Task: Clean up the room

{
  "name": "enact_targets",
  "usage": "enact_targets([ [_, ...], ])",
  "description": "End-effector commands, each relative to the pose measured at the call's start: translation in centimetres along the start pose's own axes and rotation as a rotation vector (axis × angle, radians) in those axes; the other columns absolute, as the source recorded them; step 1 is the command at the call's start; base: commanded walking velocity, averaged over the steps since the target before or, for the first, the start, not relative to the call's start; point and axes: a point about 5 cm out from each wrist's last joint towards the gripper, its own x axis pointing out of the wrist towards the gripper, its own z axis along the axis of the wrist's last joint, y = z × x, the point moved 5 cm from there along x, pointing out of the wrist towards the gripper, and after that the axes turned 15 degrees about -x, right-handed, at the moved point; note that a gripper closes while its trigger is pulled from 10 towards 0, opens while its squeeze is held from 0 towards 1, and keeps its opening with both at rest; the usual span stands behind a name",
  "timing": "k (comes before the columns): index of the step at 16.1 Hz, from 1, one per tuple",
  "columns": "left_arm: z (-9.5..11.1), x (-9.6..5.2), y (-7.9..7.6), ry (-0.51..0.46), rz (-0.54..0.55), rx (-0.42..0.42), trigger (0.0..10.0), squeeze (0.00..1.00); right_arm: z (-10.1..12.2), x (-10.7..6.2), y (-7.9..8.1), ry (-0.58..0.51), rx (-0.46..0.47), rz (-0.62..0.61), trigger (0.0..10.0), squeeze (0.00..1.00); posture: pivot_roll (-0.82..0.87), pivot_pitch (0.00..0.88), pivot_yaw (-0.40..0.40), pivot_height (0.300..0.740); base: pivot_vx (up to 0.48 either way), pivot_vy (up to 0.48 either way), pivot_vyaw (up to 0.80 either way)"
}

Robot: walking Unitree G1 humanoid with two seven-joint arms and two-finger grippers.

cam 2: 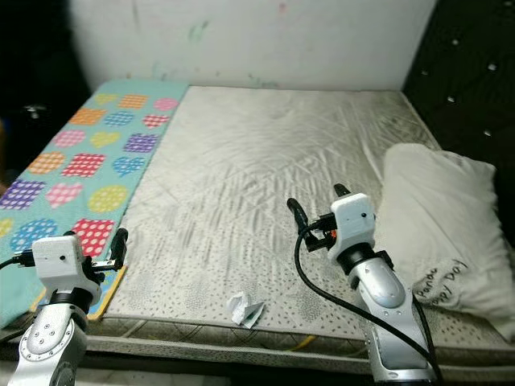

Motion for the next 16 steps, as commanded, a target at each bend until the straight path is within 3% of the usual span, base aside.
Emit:
enact_targets([
  [1,-0.17,-0.05,0.44,0.005,0.014,0.002,10.0,0.0,0.21,0.29,-0.32,-0.008,0.002,-0.017,10.0,0.0,-0.18,0.011,-0.003,0.74,0.0,0.0,0.0],
  [16,-0.46,0.46,0.52,0.01,0.023,-0.045,10.0,0.0,-0.1,1.0,0.41,-0.008,0.024,0.012,10.0,0.0,-0.18,0.0,-0.014,0.74,0.0,0.0,0.0],
])
